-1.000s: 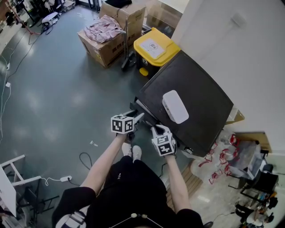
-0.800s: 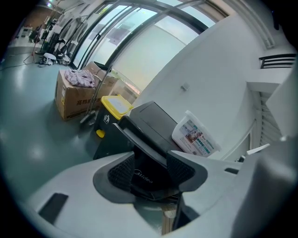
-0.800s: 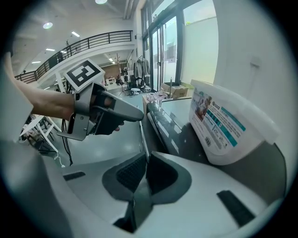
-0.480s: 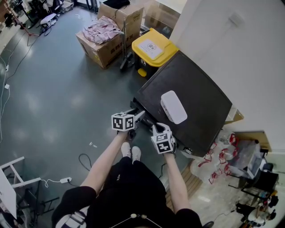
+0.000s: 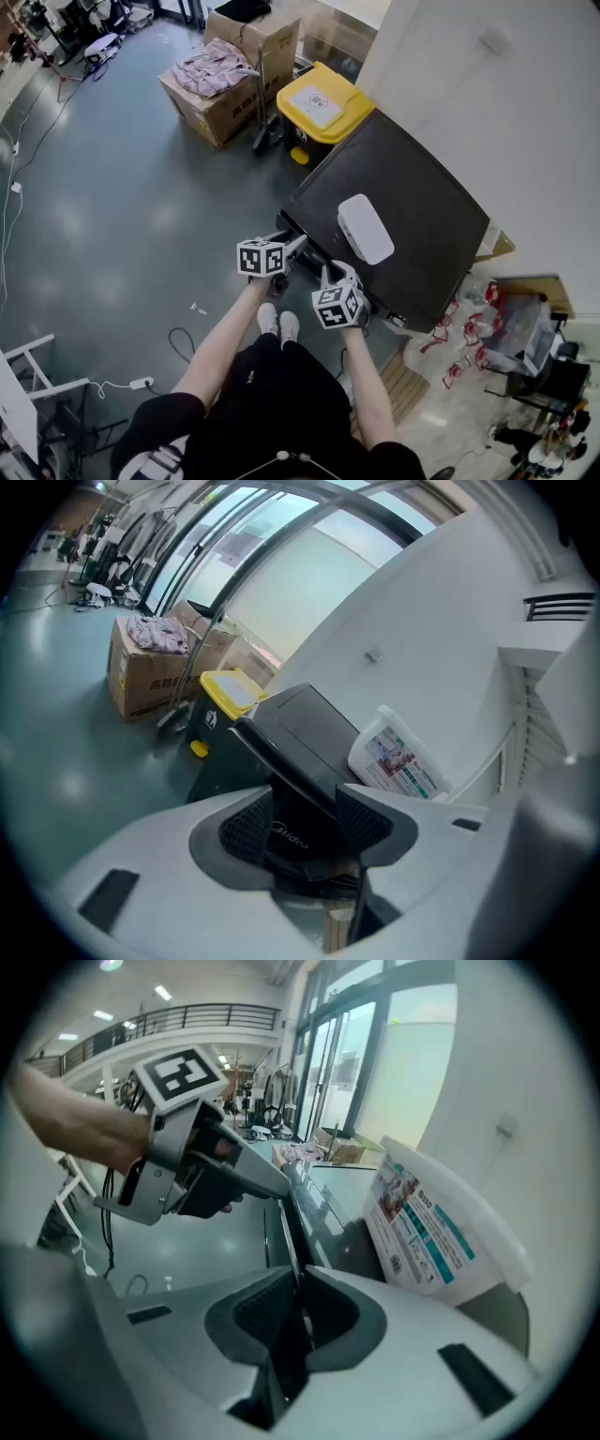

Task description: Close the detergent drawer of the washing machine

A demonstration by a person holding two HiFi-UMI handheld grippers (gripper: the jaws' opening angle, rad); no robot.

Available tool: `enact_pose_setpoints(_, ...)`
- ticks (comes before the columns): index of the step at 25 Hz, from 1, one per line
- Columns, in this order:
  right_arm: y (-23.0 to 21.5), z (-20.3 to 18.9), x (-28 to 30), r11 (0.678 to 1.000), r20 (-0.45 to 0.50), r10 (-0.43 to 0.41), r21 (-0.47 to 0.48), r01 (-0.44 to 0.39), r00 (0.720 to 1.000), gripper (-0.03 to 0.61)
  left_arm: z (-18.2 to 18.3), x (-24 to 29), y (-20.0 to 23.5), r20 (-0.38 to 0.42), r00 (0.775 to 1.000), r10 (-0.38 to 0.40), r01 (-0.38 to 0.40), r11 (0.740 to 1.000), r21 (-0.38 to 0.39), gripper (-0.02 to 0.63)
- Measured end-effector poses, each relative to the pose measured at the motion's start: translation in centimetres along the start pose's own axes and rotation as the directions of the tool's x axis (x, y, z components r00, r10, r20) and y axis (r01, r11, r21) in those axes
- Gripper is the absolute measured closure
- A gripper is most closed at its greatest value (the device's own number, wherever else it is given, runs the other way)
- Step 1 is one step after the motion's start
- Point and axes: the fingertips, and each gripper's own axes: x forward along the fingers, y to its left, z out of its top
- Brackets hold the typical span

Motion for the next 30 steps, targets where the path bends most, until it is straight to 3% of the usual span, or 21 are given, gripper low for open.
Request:
enact_pose_setpoints(3, 0.1, 0.2, -0.5, 0.996, 0.027, -0.051, -0.072, 0.053, 0.998, 0.54, 0.2, -0.2, -0.2, 0.004, 1.0, -0.008, 0.008, 1.0, 0.006, 0.408)
enact_pose_setpoints(6, 0.1, 0.8, -0.7, 0.998, 0.048, -0.015, -0.054, 0.018, 0.999, 0.533, 0.1, -0.1, -0.1, 0.005, 1.0, -0.013, 0.013, 1.0, -0.002, 0.408)
enact_pose_setpoints(9, 0.1, 1.0, -0.1, 0.998, 0.018, 0.048, -0.039, -0.047, 0.999, 0.427, 0.2, 0.1, -0.3, 0.011, 1.0, -0.023, 0.023, 1.0, -0.018, 0.408)
enact_pose_setpoints(12, -0.3, 0.8, 0.4, 0.996, -0.004, 0.029, -0.084, -0.029, 1.0, 0.469, 0.0, -0.1, 0.2, 0.002, 1.0, -0.009, 0.009, 1.0, -0.03, 0.408)
enact_pose_setpoints(18, -1.0, 1.0, 1.2, 0.995, -0.014, 0.023, -0.096, -0.024, 1.0, 0.414, 0.3, 0.2, -0.1, 0.026, 0.999, -0.032, 0.034, 0.998, -0.046, 0.388)
enact_pose_setpoints(23, -1.9, 1.1, 1.5, 0.991, 0.001, -0.071, -0.11, 0.071, 0.997, 0.446, 1.0, 1.3, -0.8, 0.043, 0.998, -0.039, 0.041, 0.997, -0.065, 0.376)
enact_pose_setpoints(24, -2.0, 1.2, 1.6, 0.99, 0.002, -0.084, -0.117, 0.083, 0.996, 0.447, 1.4, 1.6, -1.0, 0.047, 0.999, -0.021, 0.025, 0.996, -0.085, 0.339)
enact_pose_setpoints(26, -1.9, 1.2, 1.7, 0.988, 0.008, -0.08, -0.128, 0.08, 0.997, 0.444, 1.6, 1.8, -1.0, 0.046, 0.999, 0.022, -0.018, 0.996, -0.089, 0.339)
enact_pose_setpoints(28, -1.9, 1.1, 1.4, 0.989, 0.018, -0.056, -0.14, 0.057, 0.998, 0.446, 1.1, 1.4, -1.5, 0.065, 0.998, -0.019, 0.022, 0.999, -0.048, 0.339)
enact_pose_setpoints(30, -2.0, 1.7, 0.3, 0.994, 0.08, -0.037, -0.096, 0.045, 0.996, 0.47, 1.4, 0.0, -3.0, 0.11, 0.986, -0.122, 0.121, 0.993, 0.013, 0.358)
